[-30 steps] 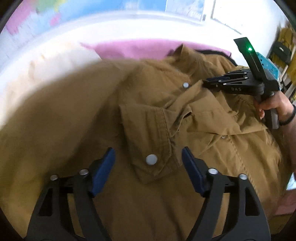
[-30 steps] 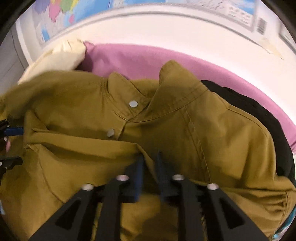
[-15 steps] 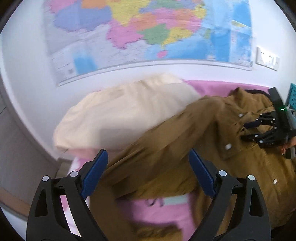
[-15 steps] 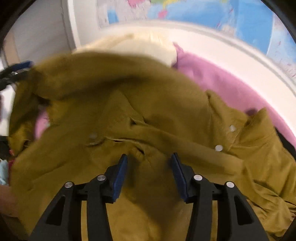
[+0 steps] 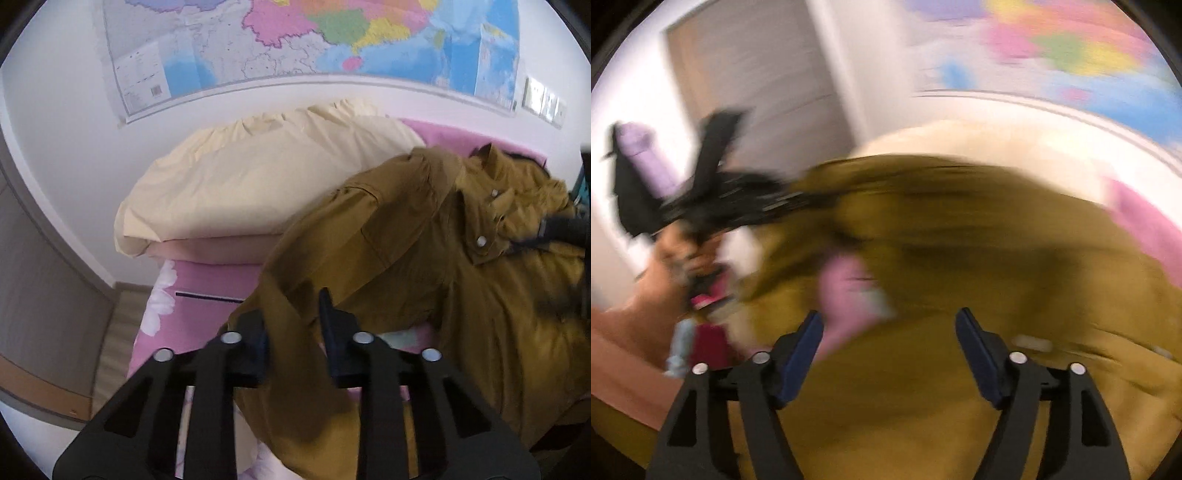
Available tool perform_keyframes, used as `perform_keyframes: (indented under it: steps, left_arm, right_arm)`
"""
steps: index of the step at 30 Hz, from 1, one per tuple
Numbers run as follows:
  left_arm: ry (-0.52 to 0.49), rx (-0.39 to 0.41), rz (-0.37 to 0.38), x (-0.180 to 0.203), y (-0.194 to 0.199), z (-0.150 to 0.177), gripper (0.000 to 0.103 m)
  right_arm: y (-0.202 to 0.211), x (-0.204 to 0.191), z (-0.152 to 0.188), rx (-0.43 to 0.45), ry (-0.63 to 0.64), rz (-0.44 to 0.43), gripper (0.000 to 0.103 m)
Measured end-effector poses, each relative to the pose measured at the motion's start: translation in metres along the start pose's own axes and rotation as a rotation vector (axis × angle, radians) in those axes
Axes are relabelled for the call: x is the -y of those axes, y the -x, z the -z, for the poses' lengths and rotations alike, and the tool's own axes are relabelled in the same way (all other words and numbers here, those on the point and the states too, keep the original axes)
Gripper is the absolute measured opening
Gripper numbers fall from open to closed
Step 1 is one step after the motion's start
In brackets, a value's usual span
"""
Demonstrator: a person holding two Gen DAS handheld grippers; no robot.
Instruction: Fold large clothes
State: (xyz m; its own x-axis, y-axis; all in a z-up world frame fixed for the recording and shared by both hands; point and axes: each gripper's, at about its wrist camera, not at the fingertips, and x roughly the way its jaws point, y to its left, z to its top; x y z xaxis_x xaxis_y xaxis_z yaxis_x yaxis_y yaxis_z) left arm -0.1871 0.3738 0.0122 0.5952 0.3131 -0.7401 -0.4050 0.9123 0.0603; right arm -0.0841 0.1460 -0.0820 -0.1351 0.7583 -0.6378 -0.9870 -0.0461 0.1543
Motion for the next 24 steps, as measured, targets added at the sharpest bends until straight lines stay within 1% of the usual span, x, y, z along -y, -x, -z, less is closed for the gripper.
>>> perform_keyframes:
  steps: [2,3,5,6,7,8,9,10,11,12,13,14,15,17,18,19,20,21,24]
  left_arm:
    - [0.016,0.006,0.042,-0.005,0.003,-0.001,0.017]
    - [0.021,0.007,0.058,-0.006,0.005,-0.001,0.017]
    - [0.029,0.001,0.081,-0.008,0.006,-0.001,0.017]
    - [0.031,-0.004,0.085,-0.008,0.005,-0.001,0.017]
    - [0.03,-0.007,0.088,-0.008,0.005,0.0,0.017]
    - [0.028,-0.01,0.094,-0.008,0.004,0.0,0.017]
    - [0.027,-0.014,0.095,-0.007,0.004,0.001,0.017]
    - [0.026,-0.016,0.101,-0.007,0.003,0.0,0.017]
    - [0.027,-0.015,0.112,-0.007,0.003,0.0,0.018]
    - [0.037,-0.011,0.121,-0.008,0.005,-0.001,0.027]
    - [0.057,-0.008,0.137,-0.01,0.007,-0.002,0.047]
    - [0.09,0.004,0.166,-0.015,0.011,-0.004,0.062]
    - [0.129,0.038,0.19,-0.021,0.019,-0.007,0.081]
    - [0.167,0.127,0.245,-0.032,0.041,-0.013,0.079]
    - [0.179,0.163,0.264,-0.036,0.05,-0.016,0.08]
    - [0.189,0.192,0.287,-0.038,0.058,-0.018,0.082]
    - [0.195,0.219,0.322,-0.038,0.065,-0.021,0.083]
    - [0.194,0.233,0.345,-0.037,0.068,-0.023,0.085]
    - [0.169,0.237,0.36,-0.021,0.068,-0.031,0.085]
  right_arm:
    - [-0.027,-0.029,-0.004,-0.021,0.038,-0.084,0.078]
    - [-0.045,-0.047,-0.007,-0.037,0.064,-0.136,0.081]
    - [-0.068,-0.066,-0.01,-0.023,0.074,-0.165,0.086]
    - [-0.079,-0.071,-0.011,-0.022,0.053,-0.184,0.086]
    - [-0.095,-0.076,-0.013,-0.038,0.013,-0.226,0.086]
    - [-0.108,-0.081,-0.013,-0.041,-0.013,-0.238,0.086]
    - [-0.12,-0.085,-0.014,-0.045,-0.02,-0.231,0.082]
    - [-0.131,-0.093,-0.017,-0.048,-0.017,-0.238,0.075]
    - [-0.135,-0.095,-0.017,-0.058,-0.019,-0.254,0.046]
    - [-0.137,-0.093,-0.02,-0.077,-0.034,-0.259,0.004]
    - [-0.132,-0.092,-0.02,-0.085,-0.042,-0.252,0.003]
    - [-0.122,-0.089,-0.023,-0.078,-0.044,-0.261,0.002]
    - [-0.099,-0.085,-0.028,-0.031,-0.025,-0.281,0.002]
    - [-0.057,-0.076,-0.037,0.039,-0.01,-0.263,0.002]
    - [-0.024,-0.065,-0.043,0.078,-0.019,-0.254,0.002]
    - [0.0,-0.058,-0.046,0.107,-0.024,-0.239,0.002]
    - [0.03,-0.049,-0.049,0.145,-0.022,-0.214,0.002]
    - [0.049,-0.043,-0.05,0.166,-0.018,-0.193,0.002]
    - [0.128,-0.016,-0.046,0.21,-0.026,-0.037,0.002]
